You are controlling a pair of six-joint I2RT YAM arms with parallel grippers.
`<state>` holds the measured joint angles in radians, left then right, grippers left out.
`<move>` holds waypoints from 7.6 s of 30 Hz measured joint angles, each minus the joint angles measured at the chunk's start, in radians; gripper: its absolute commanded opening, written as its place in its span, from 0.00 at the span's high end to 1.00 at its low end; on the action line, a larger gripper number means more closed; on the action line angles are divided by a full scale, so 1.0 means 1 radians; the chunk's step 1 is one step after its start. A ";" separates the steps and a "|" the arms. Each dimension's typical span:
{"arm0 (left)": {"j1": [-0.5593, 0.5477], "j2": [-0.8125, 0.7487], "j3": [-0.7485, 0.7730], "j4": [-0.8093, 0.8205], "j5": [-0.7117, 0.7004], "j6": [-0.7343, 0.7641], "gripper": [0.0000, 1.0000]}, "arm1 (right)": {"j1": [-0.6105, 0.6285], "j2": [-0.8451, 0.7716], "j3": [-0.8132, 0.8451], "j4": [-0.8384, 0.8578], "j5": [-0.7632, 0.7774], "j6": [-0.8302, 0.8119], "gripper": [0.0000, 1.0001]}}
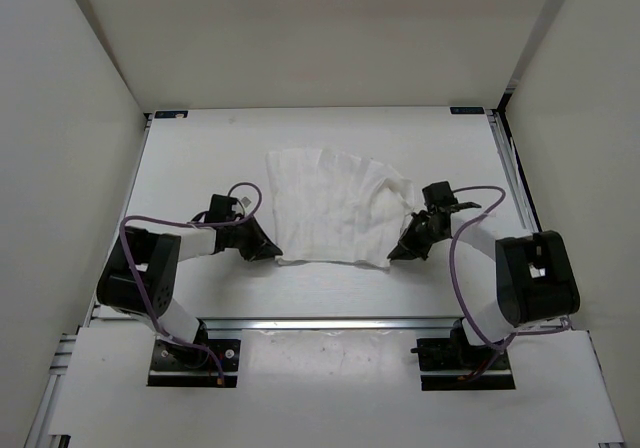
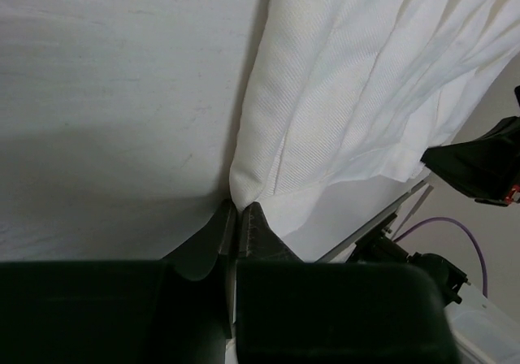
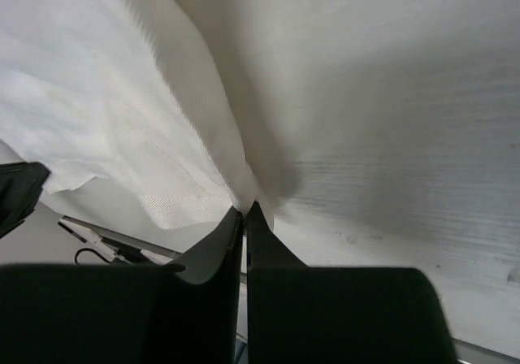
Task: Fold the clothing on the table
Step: Fold the skirt
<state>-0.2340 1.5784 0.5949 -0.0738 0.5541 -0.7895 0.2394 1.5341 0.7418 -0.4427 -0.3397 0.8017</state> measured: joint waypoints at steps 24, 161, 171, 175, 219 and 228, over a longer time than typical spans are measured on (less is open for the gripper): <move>0.207 -0.042 0.838 0.098 0.384 -0.096 1.00 | -0.050 -0.107 0.924 -0.064 0.092 -0.349 1.00; -0.030 0.824 1.401 -0.548 -0.539 0.383 1.00 | 0.318 0.560 0.741 -0.317 -0.285 -0.463 1.00; -0.085 0.600 1.040 -0.478 -0.624 0.394 1.00 | 0.176 0.613 0.744 -0.368 -0.175 -0.461 1.00; -0.091 0.436 0.798 -0.448 -0.617 0.382 1.00 | 0.129 0.656 0.818 -0.420 -0.159 -0.463 1.00; -0.016 0.126 0.445 -0.396 -0.531 0.291 1.00 | -0.130 0.445 0.529 -0.055 -0.333 -0.622 0.19; -0.016 0.121 0.432 -0.391 -0.517 0.278 1.00 | -0.047 0.461 0.430 0.057 -0.403 -0.554 1.00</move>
<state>-0.2504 1.6993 1.0271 -0.4648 0.0372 -0.5110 0.1921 1.9953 1.1717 -0.3855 -0.7425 0.2474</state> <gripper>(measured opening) 0.026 0.029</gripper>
